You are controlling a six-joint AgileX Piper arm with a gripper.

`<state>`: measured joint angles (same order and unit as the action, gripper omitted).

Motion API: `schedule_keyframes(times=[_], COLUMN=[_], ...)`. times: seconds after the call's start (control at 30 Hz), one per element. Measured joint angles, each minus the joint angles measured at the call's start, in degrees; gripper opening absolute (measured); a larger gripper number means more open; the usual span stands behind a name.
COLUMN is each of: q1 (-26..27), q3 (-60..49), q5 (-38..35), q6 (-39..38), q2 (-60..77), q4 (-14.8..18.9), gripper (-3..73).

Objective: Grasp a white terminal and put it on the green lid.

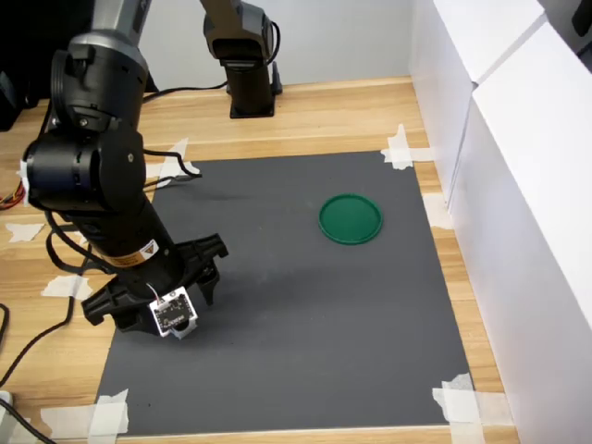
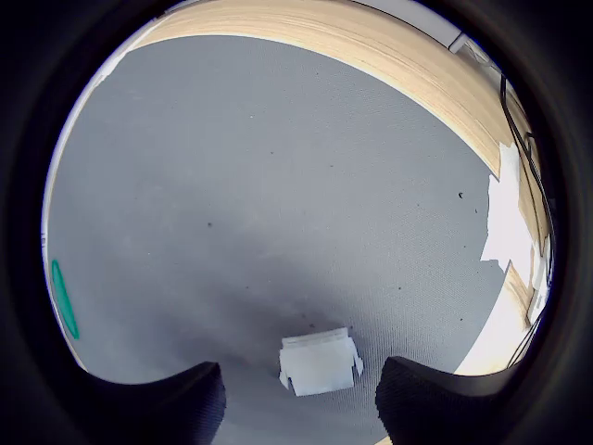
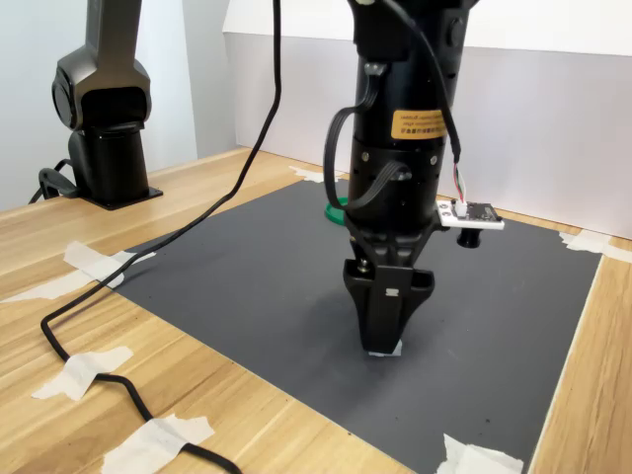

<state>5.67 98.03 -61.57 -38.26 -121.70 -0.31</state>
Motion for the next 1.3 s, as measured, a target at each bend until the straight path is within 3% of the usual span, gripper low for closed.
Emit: schedule_keyframes(times=[0.5,0.63,0.83,0.87,1.03,1.3], q1=[0.0,0.0,0.0,0.0,-0.2,-4.5], q3=[0.0,0.0,0.0,0.0,0.2,0.2], q5=[2.4,2.5,2.4,2.3,-0.2,-4.2], q6=[1.3,1.4,2.0,2.1,2.4,2.4], q2=[-1.4,-1.6,-1.6,-1.6,-1.6,4.2], q4=[-1.6,-1.6,-1.5,-1.3,0.3,-0.3], gripper=[66.7,59.4,33.8,32.2,32.3,32.3])
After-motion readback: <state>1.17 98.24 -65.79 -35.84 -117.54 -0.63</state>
